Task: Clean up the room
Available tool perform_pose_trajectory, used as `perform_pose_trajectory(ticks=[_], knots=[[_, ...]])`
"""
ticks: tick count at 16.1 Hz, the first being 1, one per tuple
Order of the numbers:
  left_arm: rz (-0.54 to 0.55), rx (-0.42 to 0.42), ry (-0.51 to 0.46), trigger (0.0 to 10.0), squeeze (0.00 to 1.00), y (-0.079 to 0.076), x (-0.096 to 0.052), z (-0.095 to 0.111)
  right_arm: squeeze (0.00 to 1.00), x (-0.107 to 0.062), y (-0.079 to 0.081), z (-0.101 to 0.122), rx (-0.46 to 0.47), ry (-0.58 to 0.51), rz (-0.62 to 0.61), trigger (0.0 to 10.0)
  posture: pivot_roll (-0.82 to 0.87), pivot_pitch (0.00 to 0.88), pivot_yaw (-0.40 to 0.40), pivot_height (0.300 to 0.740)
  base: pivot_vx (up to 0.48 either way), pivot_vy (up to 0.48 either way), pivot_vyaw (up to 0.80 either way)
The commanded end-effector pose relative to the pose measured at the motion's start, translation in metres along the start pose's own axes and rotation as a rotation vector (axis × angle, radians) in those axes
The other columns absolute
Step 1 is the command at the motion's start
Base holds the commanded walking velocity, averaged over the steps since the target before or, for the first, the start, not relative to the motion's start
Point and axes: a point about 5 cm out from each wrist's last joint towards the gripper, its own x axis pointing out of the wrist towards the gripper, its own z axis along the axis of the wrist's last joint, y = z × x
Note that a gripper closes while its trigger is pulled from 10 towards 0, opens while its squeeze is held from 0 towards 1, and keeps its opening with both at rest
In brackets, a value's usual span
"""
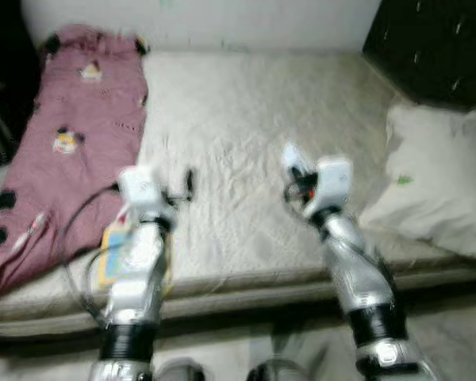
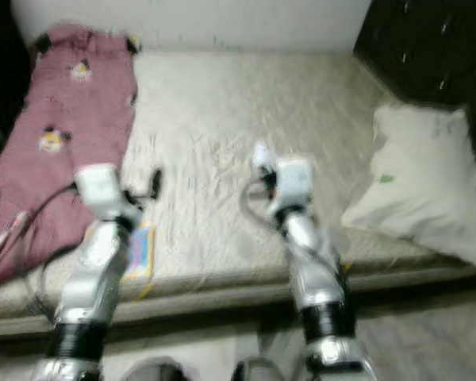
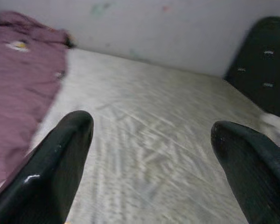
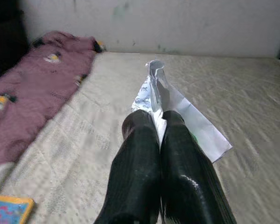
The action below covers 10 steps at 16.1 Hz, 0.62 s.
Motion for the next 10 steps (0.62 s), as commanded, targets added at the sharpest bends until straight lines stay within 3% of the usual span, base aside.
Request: perform_pose_trajectory(ticks=[1, 10], knots=[[0.011, 0.009, -0.009, 10.0, 0.0, 0.0049, 0.001, 0.0038, 0.0, 0.0027, 0.003, 0.0061, -0.003, -0.023, 0.013, 10.0, 0.01, 0.0, -0.038, 0.74, 0.0, 0.476, 0.0], [0.009, 0.009, -0.012, 10.0, 0.0, 0.0048, 0.0023, 0.005, 0.0, 0.003, 0.0074, 0.0067, 0.001, -0.033, 0.043, 10.0, 0.01, 0.0, -0.036, 0.74, 0.0, 0.477, 0.0]])
